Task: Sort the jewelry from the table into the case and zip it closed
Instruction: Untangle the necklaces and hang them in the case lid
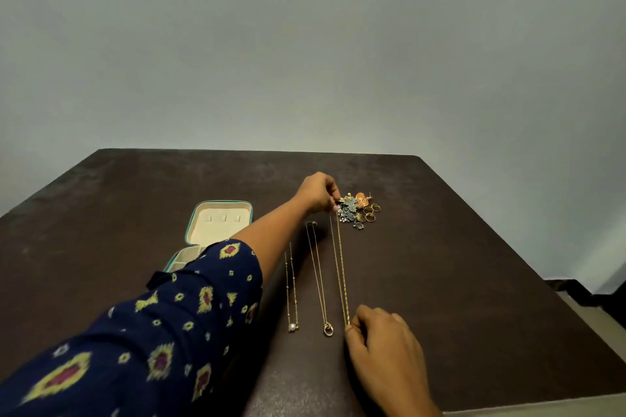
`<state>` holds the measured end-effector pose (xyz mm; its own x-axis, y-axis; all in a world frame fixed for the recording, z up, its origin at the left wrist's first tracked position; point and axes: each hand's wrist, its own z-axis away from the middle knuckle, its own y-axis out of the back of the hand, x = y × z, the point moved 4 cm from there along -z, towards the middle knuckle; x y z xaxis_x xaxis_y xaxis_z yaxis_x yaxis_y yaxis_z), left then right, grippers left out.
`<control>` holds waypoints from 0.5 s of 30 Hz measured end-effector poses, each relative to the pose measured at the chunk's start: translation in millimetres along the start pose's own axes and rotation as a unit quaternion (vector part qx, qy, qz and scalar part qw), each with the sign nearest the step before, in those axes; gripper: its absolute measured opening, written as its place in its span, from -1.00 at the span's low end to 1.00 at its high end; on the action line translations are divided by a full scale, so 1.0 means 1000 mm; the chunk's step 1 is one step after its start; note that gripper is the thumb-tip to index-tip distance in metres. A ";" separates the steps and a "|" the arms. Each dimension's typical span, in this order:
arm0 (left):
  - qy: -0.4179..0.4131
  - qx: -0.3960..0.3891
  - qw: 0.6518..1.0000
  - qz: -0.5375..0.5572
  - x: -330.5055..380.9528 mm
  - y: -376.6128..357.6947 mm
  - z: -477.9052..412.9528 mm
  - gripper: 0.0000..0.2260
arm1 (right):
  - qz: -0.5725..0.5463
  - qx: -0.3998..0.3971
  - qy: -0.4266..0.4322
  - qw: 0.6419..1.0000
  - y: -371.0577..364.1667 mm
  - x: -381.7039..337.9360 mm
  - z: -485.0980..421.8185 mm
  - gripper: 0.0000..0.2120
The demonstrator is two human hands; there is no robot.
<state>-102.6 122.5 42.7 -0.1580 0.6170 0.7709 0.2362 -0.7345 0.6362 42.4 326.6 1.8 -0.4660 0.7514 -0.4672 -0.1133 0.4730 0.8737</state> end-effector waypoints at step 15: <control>0.002 -0.023 0.996 -0.084 -0.019 -0.026 -0.007 -0.75 | 0.058 -0.050 0.030 0.997 -0.002 -0.002 -0.002 -0.66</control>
<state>-112.0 127.8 12.2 -0.1955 0.7313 0.6534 0.1619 -0.6330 0.7570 41.6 322.8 1.3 -0.5330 0.7676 -0.3560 -0.1418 0.3337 0.9319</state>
